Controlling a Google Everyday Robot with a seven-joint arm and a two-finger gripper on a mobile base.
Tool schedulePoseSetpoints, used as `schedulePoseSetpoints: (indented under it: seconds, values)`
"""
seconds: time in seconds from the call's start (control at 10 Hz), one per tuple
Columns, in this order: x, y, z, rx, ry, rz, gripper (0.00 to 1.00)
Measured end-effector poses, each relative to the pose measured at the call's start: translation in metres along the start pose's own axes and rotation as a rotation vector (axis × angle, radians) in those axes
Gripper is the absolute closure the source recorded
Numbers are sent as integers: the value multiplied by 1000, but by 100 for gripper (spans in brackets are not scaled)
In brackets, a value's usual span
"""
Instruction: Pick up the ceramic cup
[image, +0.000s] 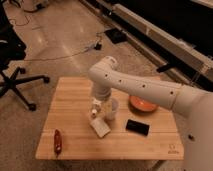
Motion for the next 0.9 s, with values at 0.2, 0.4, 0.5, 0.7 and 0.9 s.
schedulePoseSetpoints:
  seconds: [0.2,0.4,0.5,0.7,0.9]
  values:
    - [0,-13,2,13,7,-21,20]
    - [8,-22,3,23,18,-27,20]
    - [14,-30,4,31,24,-31,20]
    - [31,-37,6,38,35,-24,20]
    - [45,-40,8,42,44,-16,20]
